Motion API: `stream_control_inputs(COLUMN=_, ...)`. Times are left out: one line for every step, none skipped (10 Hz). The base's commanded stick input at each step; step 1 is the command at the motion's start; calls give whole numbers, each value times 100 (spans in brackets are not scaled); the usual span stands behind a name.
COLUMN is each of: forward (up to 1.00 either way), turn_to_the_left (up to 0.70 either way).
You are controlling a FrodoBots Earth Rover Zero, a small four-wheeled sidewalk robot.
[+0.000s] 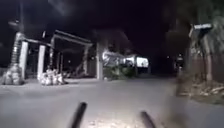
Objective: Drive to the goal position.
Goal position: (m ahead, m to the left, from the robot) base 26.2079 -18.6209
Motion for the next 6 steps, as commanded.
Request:
stream_control_inputs(forward=100, turn_to_the_left=-38)
stream_control_inputs(forward=100, turn_to_the_left=-38)
stream_control_inputs(forward=100, turn_to_the_left=-38)
stream_control_inputs(forward=100, turn_to_the_left=-38)
stream_control_inputs(forward=100, turn_to_the_left=-38)
stream_control_inputs(forward=100, turn_to_the_left=-38)
